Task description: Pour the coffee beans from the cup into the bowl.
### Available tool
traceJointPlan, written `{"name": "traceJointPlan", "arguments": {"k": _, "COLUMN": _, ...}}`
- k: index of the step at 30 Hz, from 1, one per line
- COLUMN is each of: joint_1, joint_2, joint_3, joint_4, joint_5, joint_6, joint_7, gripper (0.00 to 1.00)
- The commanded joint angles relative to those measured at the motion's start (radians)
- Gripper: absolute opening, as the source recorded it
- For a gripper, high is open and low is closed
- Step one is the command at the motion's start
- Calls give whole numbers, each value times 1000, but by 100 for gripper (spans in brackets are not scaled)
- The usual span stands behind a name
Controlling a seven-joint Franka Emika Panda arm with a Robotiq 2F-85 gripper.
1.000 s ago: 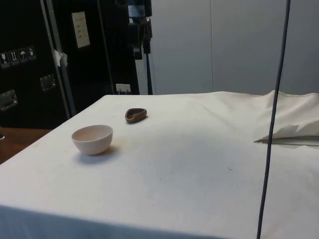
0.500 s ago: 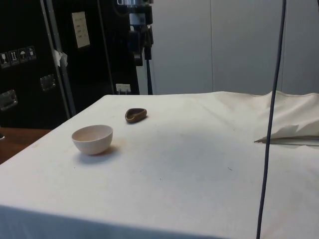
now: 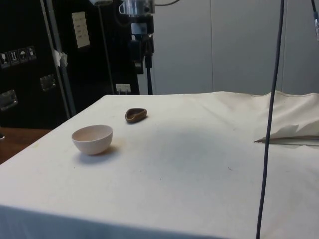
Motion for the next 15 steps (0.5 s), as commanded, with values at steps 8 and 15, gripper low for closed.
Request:
{"name": "traceJointPlan", "arguments": {"k": 8, "joint_1": -9, "joint_2": 41, "joint_3": -3, "joint_4": 15, "joint_5": 28, "joint_6": 51, "joint_7": -24, "gripper": 100}}
{"name": "traceJointPlan", "arguments": {"k": 15, "joint_1": -12, "joint_2": 88, "joint_3": -14, "joint_4": 65, "joint_5": 57, "joint_6": 51, "joint_7": -46, "gripper": 100}}
